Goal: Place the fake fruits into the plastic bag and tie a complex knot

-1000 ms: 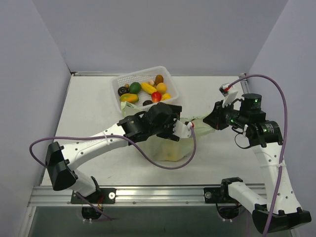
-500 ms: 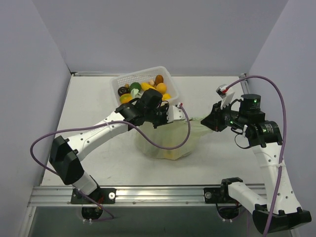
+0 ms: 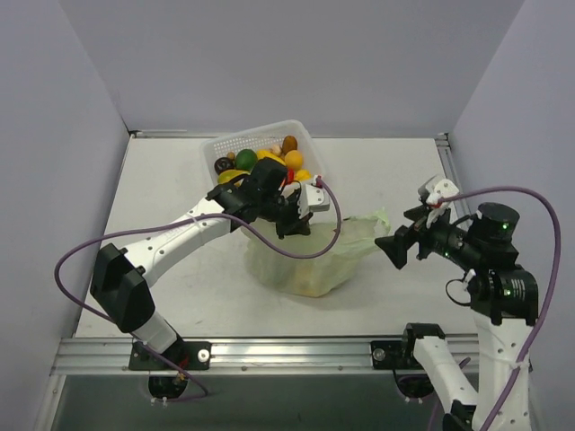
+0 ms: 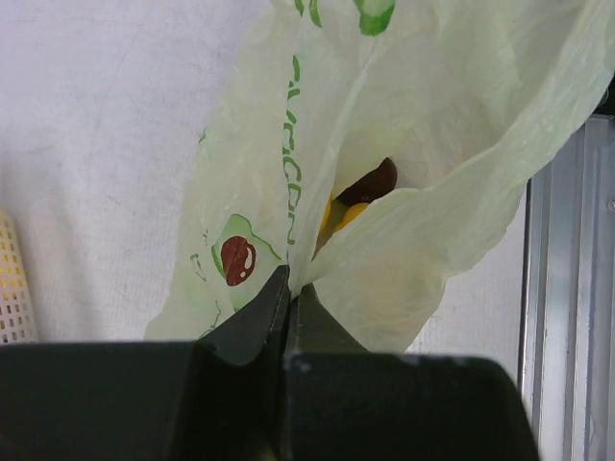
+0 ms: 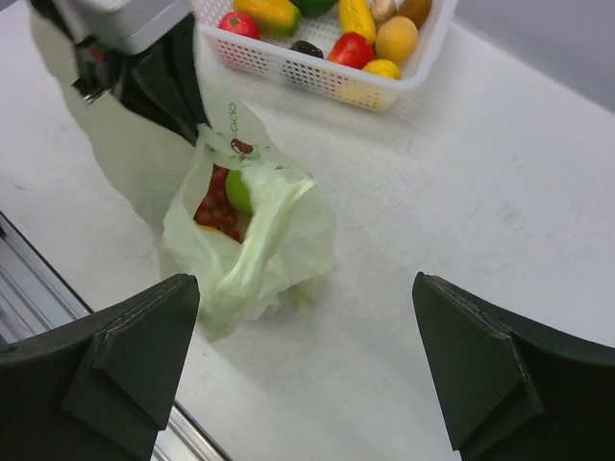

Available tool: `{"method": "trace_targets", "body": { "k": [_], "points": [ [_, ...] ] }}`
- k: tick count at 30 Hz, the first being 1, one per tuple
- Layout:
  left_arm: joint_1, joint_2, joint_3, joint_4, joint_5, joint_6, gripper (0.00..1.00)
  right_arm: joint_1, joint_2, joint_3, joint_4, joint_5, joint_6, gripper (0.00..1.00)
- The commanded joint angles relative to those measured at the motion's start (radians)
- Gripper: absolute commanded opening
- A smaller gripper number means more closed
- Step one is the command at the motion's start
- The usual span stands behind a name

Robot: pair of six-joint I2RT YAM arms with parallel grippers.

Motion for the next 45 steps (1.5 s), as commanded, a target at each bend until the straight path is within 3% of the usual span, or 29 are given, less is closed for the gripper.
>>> {"method": "trace_targets", "body": {
  "k": [1, 5, 11, 16, 23, 36, 39, 41, 42, 43, 45],
  "points": [
    [0.013, -0.013, 0.019, 0.002, 0.069, -0.026, 0.00, -0.015, -0.099, -0.033, -0.055, -0.179, -0.208, 1.00],
    [0.013, -0.011, 0.032, -0.010, 0.078, -0.019, 0.00, -0.015, -0.189, -0.076, -0.136, -0.252, -0.413, 1.00],
    [0.012, -0.013, 0.018, -0.009, 0.164, -0.002, 0.00, -0.034, -0.187, -0.270, -0.106, -0.238, -0.713, 1.00],
    [0.015, -0.025, -0.005, -0.002, 0.185, 0.018, 0.00, -0.066, -0.146, -0.409, 0.136, -0.376, -0.626, 1.00],
    [0.021, 0.002, 0.015, 0.001, 0.253, -0.002, 0.00, -0.054, -0.121, -0.553, 0.712, -0.497, -0.284, 1.00],
    [0.021, 0.064, 0.059, 0.002, 0.302, -0.023, 0.00, 0.120, 0.000, -0.502, 0.733, -0.473, -0.295, 0.98],
    [0.021, 0.061, 0.056, 0.002, 0.303, -0.022, 0.00, 0.132, 0.025, -0.484, 0.736, -0.448, -0.241, 0.85],
    [0.021, 0.049, 0.051, 0.001, 0.293, -0.020, 0.00, 0.132, 0.038, -0.473, 0.736, -0.427, -0.198, 0.65],
    [0.021, 0.044, 0.047, 0.001, 0.285, -0.023, 0.00, 0.132, 0.043, -0.467, 0.733, -0.417, -0.175, 0.52],
    [0.021, 0.035, 0.045, 0.001, 0.279, -0.026, 0.00, 0.124, 0.046, -0.456, 0.735, -0.396, -0.111, 0.21],
    [0.022, 0.024, 0.044, 0.001, 0.248, -0.040, 0.00, 0.124, 0.051, -0.449, 0.733, -0.362, -0.040, 0.02]
  ]
}}
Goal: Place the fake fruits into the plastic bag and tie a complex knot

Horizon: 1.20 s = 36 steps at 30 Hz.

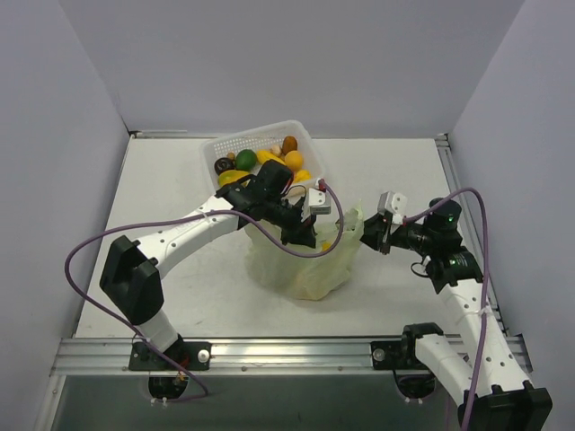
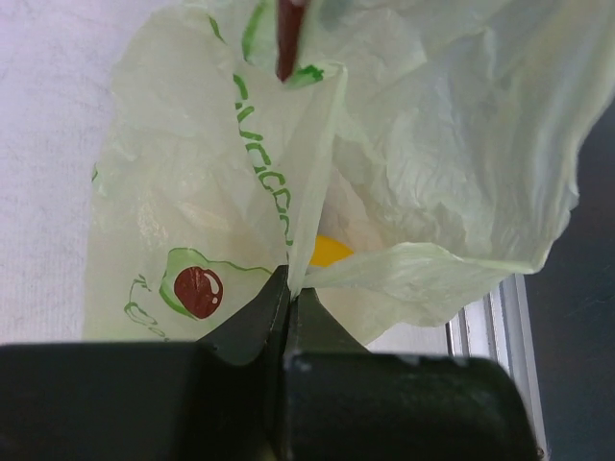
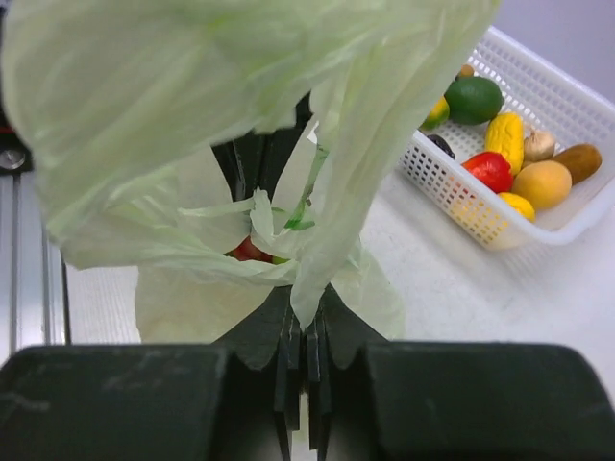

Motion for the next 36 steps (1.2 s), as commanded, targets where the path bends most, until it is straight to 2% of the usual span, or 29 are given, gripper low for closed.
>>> {"method": "trace_targets", "body": {
  "k": [1, 3, 5, 9, 12, 15, 17, 18, 19, 20, 21, 23, 28, 30, 34, 36],
  "points": [
    [0.009, -0.059, 0.035, 0.012, -0.015, -0.024, 0.00, -0.005, 0.003, 0.059, 0.041, 0.080, 0.174, 0.00],
    [0.011, -0.080, 0.015, 0.029, -0.078, -0.051, 0.00, -0.008, 0.006, 0.062, 0.033, 0.146, 0.299, 0.00],
    [0.011, -0.131, -0.018, 0.085, -0.143, -0.082, 0.00, -0.009, 0.009, 0.070, 0.004, 0.292, 0.445, 0.00],
    [0.011, -0.214, -0.137, 0.188, -0.267, -0.127, 0.00, -0.011, 0.071, 0.142, -0.164, 0.455, 0.644, 0.00],
    [0.012, -0.212, -0.169, 0.205, -0.250, -0.171, 0.00, -0.018, 0.130, 0.177, -0.247, 0.411, 0.769, 0.00],
    [0.023, -0.180, -0.148, 0.204, -0.180, -0.217, 0.00, -0.017, 0.107, 0.142, -0.215, 0.253, 0.729, 0.00],
    [0.029, -0.156, -0.120, 0.204, -0.120, -0.243, 0.00, -0.018, 0.038, 0.111, -0.182, 0.228, 0.649, 0.18],
    [0.032, -0.148, -0.109, 0.202, -0.097, -0.249, 0.00, -0.026, 0.014, 0.085, -0.178, 0.176, 0.599, 0.49],
    [0.037, -0.134, -0.100, 0.198, -0.077, -0.254, 0.00, -0.028, -0.035, 0.070, -0.180, 0.157, 0.465, 0.67],
    [0.046, -0.126, -0.080, 0.198, -0.046, -0.263, 0.00, -0.028, -0.060, 0.058, -0.182, 0.157, 0.413, 0.81],
    [0.047, -0.120, -0.071, 0.195, -0.033, -0.265, 0.00, -0.031, -0.080, 0.044, -0.183, 0.159, 0.356, 0.90],
    [0.052, -0.103, -0.053, 0.178, 0.009, -0.254, 0.00, -0.051, -0.123, 0.012, -0.208, 0.111, 0.189, 0.93],
    [0.052, -0.093, -0.020, 0.139, 0.073, -0.202, 0.09, -0.066, -0.081, -0.002, -0.214, 0.064, -0.021, 0.97],
    [0.054, -0.090, -0.016, 0.133, 0.095, -0.190, 0.10, -0.066, -0.042, 0.005, -0.153, 0.059, 0.006, 1.00],
    [0.044, -0.079, -0.013, 0.089, 0.095, -0.170, 0.13, -0.058, 0.053, 0.022, 0.074, 0.047, 0.119, 1.00],
    [0.043, -0.071, -0.009, 0.077, 0.089, -0.174, 0.14, -0.040, 0.064, 0.036, 0.114, 0.021, 0.167, 1.00]
  ]
}}
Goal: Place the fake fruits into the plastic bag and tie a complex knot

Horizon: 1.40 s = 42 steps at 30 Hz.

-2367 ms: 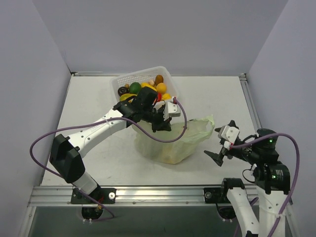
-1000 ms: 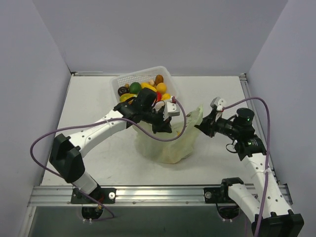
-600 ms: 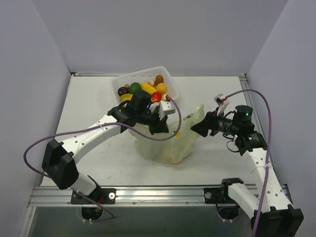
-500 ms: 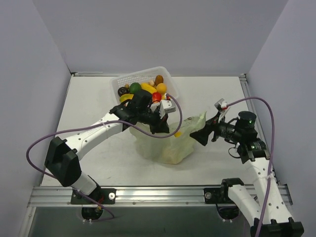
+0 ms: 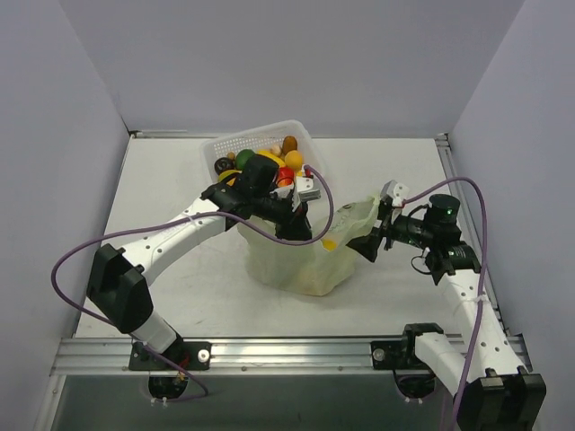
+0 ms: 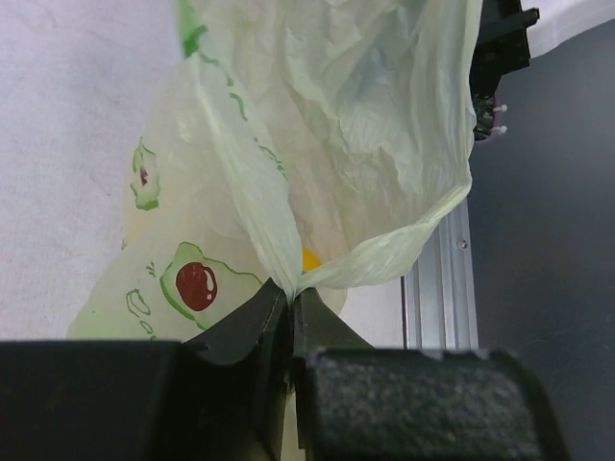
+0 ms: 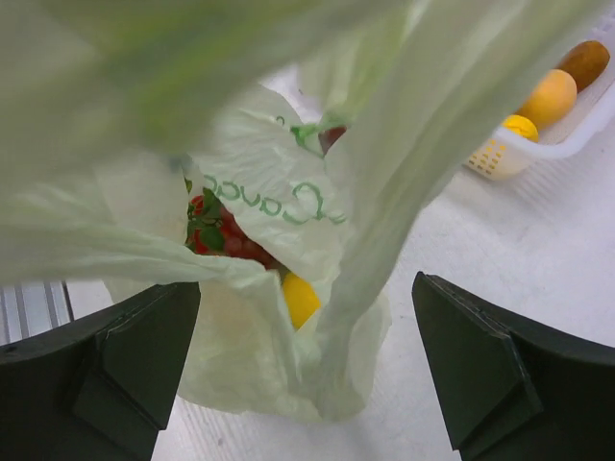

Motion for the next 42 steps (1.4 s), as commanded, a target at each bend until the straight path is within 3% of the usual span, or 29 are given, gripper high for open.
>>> {"method": "trace_targets", "body": {
  "k": [1, 2, 5, 6, 7, 8, 9, 11, 12, 14, 17, 20, 21, 28, 34, 36, 40, 42],
  "points": [
    [-0.004, 0.021, 0.058, -0.041, 0.046, 0.019, 0.14, 0.025, 0.007, 0.030, 0.179, -0.069, 0.060, 0.99],
    [-0.006, 0.023, 0.058, -0.043, 0.043, 0.016, 0.14, 0.039, 0.006, 0.033, 0.179, -0.069, 0.068, 0.96],
    [-0.004, 0.015, 0.064, -0.045, 0.027, 0.010, 0.22, 0.074, -0.002, 0.038, 0.147, -0.074, 0.085, 0.64],
    [-0.003, 0.007, 0.066, -0.045, 0.020, 0.010, 0.33, 0.082, -0.002, 0.041, 0.133, -0.071, 0.091, 0.20],
    [-0.001, -0.008, 0.067, -0.043, -0.008, 0.011, 0.41, 0.084, -0.002, 0.044, 0.125, -0.039, 0.129, 0.07],
    [-0.001, -0.023, 0.064, -0.043, -0.025, 0.017, 0.46, 0.084, -0.001, 0.045, 0.124, -0.019, 0.155, 0.00],
    [-0.001, -0.052, 0.061, -0.043, -0.039, 0.025, 0.56, 0.085, 0.001, 0.048, 0.109, 0.000, 0.173, 0.00],
    [-0.003, -0.091, 0.038, -0.029, -0.082, 0.054, 0.65, 0.084, 0.009, 0.064, 0.096, 0.079, 0.271, 0.00],
    [-0.006, -0.135, 0.023, -0.005, -0.098, 0.060, 0.81, 0.082, 0.015, 0.067, 0.081, 0.089, 0.296, 0.00],
    [-0.015, -0.175, -0.005, 0.015, -0.140, 0.089, 0.96, 0.082, 0.015, 0.076, 0.067, 0.109, 0.360, 0.00],
    [-0.064, -0.235, -0.060, 0.020, -0.214, 0.184, 0.97, 0.084, 0.019, 0.075, 0.070, 0.135, 0.454, 0.00],
    [-0.159, -0.276, -0.126, 0.047, -0.375, 0.301, 0.97, 0.082, 0.022, 0.078, 0.075, 0.153, 0.506, 0.00],
    [-0.205, -0.287, -0.144, 0.096, -0.473, 0.318, 0.97, 0.082, 0.025, 0.081, 0.067, 0.159, 0.517, 0.00],
    [-0.323, -0.269, -0.275, 0.354, -0.801, 0.470, 0.97, 0.084, 0.021, 0.098, 0.000, 0.155, 0.555, 0.00],
    [-0.339, -0.247, -0.335, 0.567, -0.932, 0.583, 0.97, 0.082, 0.003, 0.085, -0.034, 0.146, 0.523, 0.00],
    [-0.339, -0.244, -0.336, 0.558, -0.915, 0.587, 0.96, 0.082, 0.001, 0.084, -0.040, 0.136, 0.511, 0.00],
    [-0.308, -0.233, -0.292, 0.433, -0.762, 0.526, 0.57, 0.082, 0.002, 0.085, -0.040, 0.127, 0.503, 0.00],
    [-0.279, -0.208, -0.241, 0.333, -0.667, 0.481, 0.44, 0.079, -0.001, 0.087, -0.039, 0.124, 0.500, 0.00]
  ]
}}
